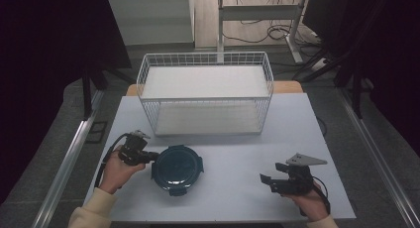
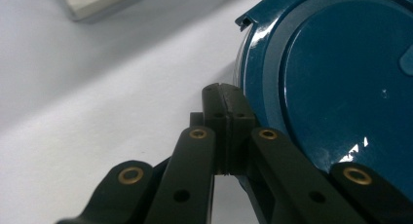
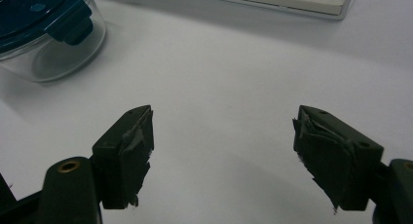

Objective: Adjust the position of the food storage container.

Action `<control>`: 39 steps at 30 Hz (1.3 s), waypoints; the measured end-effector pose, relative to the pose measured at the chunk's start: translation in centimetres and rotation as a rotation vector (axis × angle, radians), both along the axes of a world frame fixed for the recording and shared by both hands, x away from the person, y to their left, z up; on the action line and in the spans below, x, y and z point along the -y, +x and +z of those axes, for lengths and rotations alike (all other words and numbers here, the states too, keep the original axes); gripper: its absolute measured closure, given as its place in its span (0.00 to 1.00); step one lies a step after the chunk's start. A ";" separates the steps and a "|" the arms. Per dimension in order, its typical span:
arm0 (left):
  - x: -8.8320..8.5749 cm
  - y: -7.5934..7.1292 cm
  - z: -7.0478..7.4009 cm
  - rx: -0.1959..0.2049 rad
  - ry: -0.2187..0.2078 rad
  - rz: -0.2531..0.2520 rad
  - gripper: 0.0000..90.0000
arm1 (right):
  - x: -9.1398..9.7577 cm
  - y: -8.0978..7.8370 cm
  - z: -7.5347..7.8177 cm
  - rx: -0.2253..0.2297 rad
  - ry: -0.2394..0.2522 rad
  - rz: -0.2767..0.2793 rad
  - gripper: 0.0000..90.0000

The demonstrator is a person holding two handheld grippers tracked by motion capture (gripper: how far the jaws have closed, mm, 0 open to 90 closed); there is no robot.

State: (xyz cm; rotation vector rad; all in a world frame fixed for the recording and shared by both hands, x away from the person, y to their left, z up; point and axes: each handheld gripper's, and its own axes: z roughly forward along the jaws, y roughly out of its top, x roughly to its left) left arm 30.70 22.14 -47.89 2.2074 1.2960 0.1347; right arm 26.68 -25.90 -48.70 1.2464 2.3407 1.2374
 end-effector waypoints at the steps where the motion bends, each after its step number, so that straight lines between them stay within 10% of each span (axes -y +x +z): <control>1: 0.1 -0.1 0.0 -0.005 -0.003 -0.008 1.00 | 0.0 0.0 0.0 0.000 0.000 0.001 0.25; 39: 7.1 -0.5 -0.5 -0.043 -0.146 -0.111 1.00 | 0.1 0.0 0.0 -0.003 -0.002 0.003 0.25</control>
